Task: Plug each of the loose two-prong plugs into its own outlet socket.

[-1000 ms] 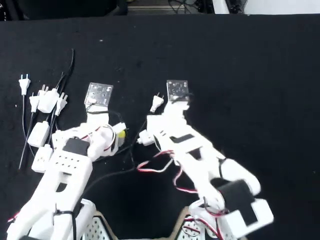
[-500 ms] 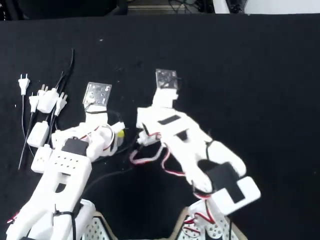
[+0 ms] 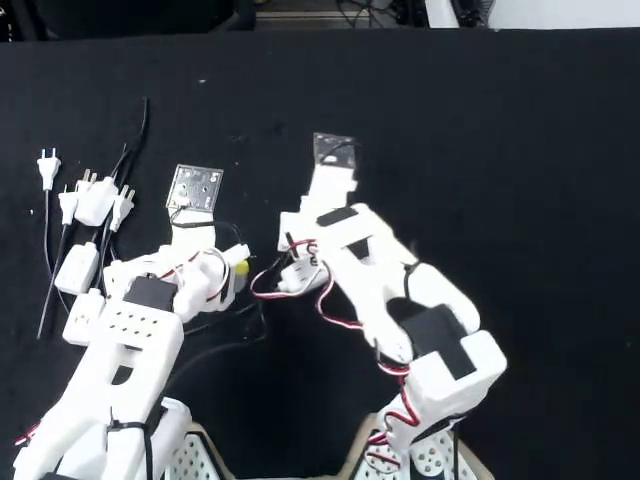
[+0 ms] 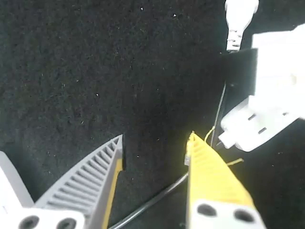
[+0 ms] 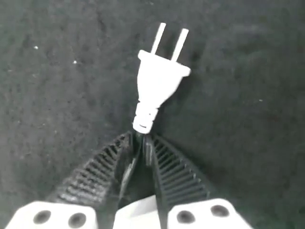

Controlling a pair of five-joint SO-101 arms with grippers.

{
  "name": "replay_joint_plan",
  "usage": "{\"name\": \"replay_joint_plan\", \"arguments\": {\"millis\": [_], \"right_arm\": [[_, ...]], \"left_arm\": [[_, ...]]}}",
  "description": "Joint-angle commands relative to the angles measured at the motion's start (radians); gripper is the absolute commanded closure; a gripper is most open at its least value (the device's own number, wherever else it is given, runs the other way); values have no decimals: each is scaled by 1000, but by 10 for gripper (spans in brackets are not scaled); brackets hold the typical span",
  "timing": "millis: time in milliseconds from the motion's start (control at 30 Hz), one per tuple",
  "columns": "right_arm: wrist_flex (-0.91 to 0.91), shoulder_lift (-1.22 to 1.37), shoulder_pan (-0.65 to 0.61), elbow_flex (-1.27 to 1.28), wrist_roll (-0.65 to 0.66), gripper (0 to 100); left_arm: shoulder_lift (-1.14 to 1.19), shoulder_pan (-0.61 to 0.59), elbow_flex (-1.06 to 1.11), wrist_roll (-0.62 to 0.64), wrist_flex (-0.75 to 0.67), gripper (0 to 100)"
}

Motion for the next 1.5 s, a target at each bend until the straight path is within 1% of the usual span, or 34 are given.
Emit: {"name": "replay_joint_plan", "arguments": {"millis": [0,133,233,333,400,500,600,700,767,833,933,1000,1033,1100,1200,1300,1400,1467], "right_arm": [[5,-159,69,33,-12,988],[5,-346,92,113,-12,988],[11,-472,92,165,-12,988],[14,-604,101,193,-8,987],[14,-700,138,217,31,987],[14,-849,233,263,86,987],[26,-981,341,314,146,987],[100,-1056,419,334,273,987],[158,-1055,445,328,342,987],[192,-1026,451,328,387,987],[215,-931,450,321,410,971],[221,-840,446,302,416,929],[232,-788,446,286,417,904],[264,-685,445,252,416,871],[292,-556,445,214,416,864],[293,-476,445,194,411,864],[293,-450,445,197,410,864],[293,-446,446,208,411,864]], "left_arm": [[-34,-7,12,6,-14,784],[-31,-8,16,6,-15,784],[-25,-10,33,6,-49,784],[-25,-10,81,6,-121,784],[-25,-10,111,6,-166,784],[-25,-10,120,3,-175,784],[-25,-10,124,-52,-172,784],[-25,-2,93,-69,-97,784],[-25,-1,54,-69,-34,784],[-25,-1,35,-69,0,784],[-23,1,28,-69,18,784],[-23,2,28,-72,26,784],[-23,4,22,-89,44,784],[-23,44,8,-144,94,784],[-23,147,-1,-244,186,784],[-23,216,4,-307,235,784],[-21,225,8,-333,242,782],[6,202,1,-333,239,780]]}}
